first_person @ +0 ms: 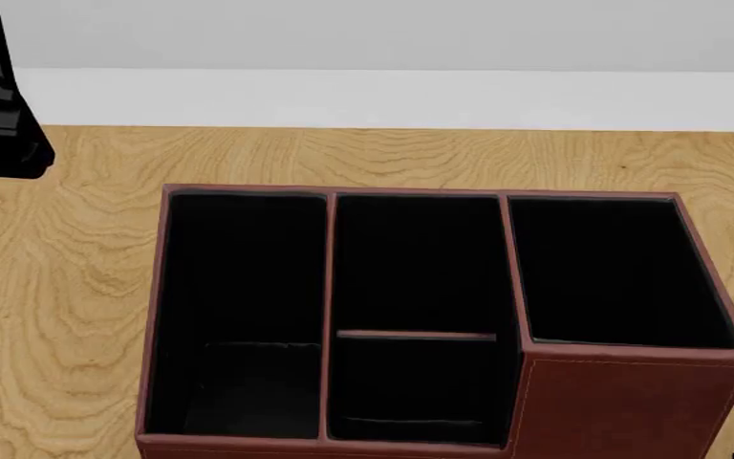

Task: Pick up the white mug and place it to the right of the caddy.

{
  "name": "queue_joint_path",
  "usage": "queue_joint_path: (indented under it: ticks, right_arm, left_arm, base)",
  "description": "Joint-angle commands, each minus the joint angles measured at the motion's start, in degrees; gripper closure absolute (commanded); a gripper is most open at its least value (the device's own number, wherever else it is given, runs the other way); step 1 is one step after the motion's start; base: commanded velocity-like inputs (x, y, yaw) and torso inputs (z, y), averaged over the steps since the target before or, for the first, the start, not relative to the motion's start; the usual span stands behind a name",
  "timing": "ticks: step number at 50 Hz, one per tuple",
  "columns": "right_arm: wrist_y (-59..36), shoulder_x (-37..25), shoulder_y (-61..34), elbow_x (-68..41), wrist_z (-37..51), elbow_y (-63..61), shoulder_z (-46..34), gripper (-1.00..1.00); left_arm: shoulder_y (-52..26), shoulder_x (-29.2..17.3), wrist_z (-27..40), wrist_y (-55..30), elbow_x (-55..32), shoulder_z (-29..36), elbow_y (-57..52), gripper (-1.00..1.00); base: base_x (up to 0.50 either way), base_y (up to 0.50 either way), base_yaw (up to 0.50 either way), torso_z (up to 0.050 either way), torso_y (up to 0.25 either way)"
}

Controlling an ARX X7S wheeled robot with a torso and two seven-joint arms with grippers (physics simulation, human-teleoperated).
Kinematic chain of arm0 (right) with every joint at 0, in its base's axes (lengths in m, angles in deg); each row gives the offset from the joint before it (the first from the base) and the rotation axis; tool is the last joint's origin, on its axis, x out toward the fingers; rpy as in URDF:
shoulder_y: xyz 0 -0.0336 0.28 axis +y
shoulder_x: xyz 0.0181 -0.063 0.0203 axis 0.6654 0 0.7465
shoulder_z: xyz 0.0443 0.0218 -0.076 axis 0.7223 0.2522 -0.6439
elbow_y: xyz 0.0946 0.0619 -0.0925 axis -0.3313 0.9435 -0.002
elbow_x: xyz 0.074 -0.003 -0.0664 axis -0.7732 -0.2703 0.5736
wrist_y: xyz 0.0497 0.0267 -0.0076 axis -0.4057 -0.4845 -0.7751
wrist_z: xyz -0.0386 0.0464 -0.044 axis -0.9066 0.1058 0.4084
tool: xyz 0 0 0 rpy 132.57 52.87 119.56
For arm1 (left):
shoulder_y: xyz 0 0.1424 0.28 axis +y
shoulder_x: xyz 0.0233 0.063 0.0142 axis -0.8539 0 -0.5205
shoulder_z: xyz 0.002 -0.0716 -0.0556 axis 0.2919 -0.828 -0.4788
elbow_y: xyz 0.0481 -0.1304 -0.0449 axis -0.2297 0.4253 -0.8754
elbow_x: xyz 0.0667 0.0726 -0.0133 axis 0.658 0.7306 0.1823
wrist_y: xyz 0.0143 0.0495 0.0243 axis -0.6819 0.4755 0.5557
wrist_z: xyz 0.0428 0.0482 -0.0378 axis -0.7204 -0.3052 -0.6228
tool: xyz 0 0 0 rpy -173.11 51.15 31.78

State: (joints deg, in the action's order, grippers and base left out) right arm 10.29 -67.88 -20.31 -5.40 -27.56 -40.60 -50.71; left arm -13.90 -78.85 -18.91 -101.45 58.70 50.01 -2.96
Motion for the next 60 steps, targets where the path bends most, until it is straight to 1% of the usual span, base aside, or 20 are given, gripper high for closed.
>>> queue_joint_path:
  ticks: [1, 13, 18, 26, 37, 47, 48, 60]
  right_arm:
    - [1.07, 1.41, 0.29, 1.97, -2.31, 2.35, 0.13, 1.00]
    - [2.13, 3.60, 0.58, 3.44, -4.74, 6.09, -0.82, 1.00]
    - [0.41, 1.33, 1.76, 0.36, -0.49, 0.95, 0.97, 1.00]
    - [0.14, 0.64, 3.21, -1.40, 1.23, -0.74, 1.94, 1.00]
    - [0.89, 2.40, 3.67, -0.39, -0.84, 2.24, 1.20, 1.00]
    - [1.09, 2.50, 3.35, -0.08, -1.33, 2.92, 1.19, 1.00]
    - [1.09, 2.43, 3.32, -0.05, -1.34, 2.85, 1.19, -1.00]
    - [0.86, 1.05, 3.22, -0.59, -0.18, 0.85, 1.76, -1.00]
  left_arm:
    - [0.03, -0.15, 0.15, -0.01, -0.17, 0.05, -0.12, -1.00]
    - [0.17, -0.30, 0.20, 0.30, -0.31, -0.01, 0.10, -1.00]
    - [0.19, -0.35, 0.26, 0.38, -0.38, -0.03, 0.10, -1.00]
    - [0.13, -0.36, 0.36, 0.38, -0.47, 0.13, 0.08, -1.00]
    - [-0.10, -0.37, 0.43, 0.36, -0.62, 0.35, 0.23, -1.00]
    - [-0.18, -0.45, 0.46, 0.47, -0.74, 0.50, 0.30, -1.00]
    - [-0.19, -0.45, 0.47, 0.46, -0.76, 0.49, 0.28, -1.00]
    - [-0.44, -0.51, 0.65, 0.21, -1.09, 0.56, -0.06, -1.00]
  base:
    - [0.00, 0.00, 0.00, 0.000, 0.010]
    - [0.00, 0.00, 0.00, 0.000, 0.000]
    - [0.00, 0.00, 0.00, 0.000, 0.000]
    - [0.00, 0.00, 0.00, 0.000, 0.000]
    - [0.00, 0.00, 0.00, 0.000, 0.001]
    - [0.00, 0.00, 0.00, 0.001, 0.000]
    - [0.00, 0.00, 0.00, 0.000, 0.000]
    - [0.00, 0.00, 0.00, 0.000, 0.000]
